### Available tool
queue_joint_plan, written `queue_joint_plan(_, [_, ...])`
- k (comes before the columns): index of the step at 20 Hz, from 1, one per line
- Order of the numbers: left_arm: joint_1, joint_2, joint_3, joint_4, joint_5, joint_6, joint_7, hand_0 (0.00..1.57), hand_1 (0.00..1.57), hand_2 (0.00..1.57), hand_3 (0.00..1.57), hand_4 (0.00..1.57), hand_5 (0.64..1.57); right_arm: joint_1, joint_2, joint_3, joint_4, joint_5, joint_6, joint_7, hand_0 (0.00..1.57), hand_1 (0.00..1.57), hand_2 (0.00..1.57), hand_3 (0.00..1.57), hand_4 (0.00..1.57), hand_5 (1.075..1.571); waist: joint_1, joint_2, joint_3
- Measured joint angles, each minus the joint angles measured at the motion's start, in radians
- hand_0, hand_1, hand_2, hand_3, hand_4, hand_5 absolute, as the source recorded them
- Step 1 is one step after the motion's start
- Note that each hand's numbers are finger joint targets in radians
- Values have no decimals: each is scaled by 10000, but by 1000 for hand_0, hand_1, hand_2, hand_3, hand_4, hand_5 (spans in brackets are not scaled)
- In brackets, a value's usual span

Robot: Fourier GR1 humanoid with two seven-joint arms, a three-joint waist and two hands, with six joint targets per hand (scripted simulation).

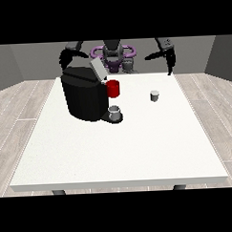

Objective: Insert the coffee pod into the coffee machine and close the lid

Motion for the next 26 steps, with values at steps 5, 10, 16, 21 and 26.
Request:
queue_joint_plan(5, [-832,487,267,1476,-295,-199,-270,0,0,0,0,0,1571,-432,-24,-40,-137,-186,71,20,0,0,0,0,233,1571,-315,647,0])
queue_joint_plan(10, [-1700,748,393,2889,-706,-91,-365,0,0,0,0,0,1571,-636,94,383,-224,-103,-265,127,0,0,0,0,340,1571,-444,971,-1])
queue_joint_plan(16, [-2421,851,150,4058,-1408,78,-611,0,0,0,0,0,1571,-1303,23,392,128,-73,-749,458,0,0,0,0,393,1571,-315,1307,1])
queue_joint_plan(21, [-2745,641,-323,4538,-2159,430,-728,105,105,502,0,0,1571,-1694,-228,30,809,-143,-642,487,0,0,0,0,407,1571,-232,1425,2])
queue_joint_plan(26, [-2982,582,-496,5149,-2699,702,-753,807,807,847,501,0,1571,-1815,-347,-154,1534,-41,-621,194,0,0,0,0,424,1571,-100,1409,2])
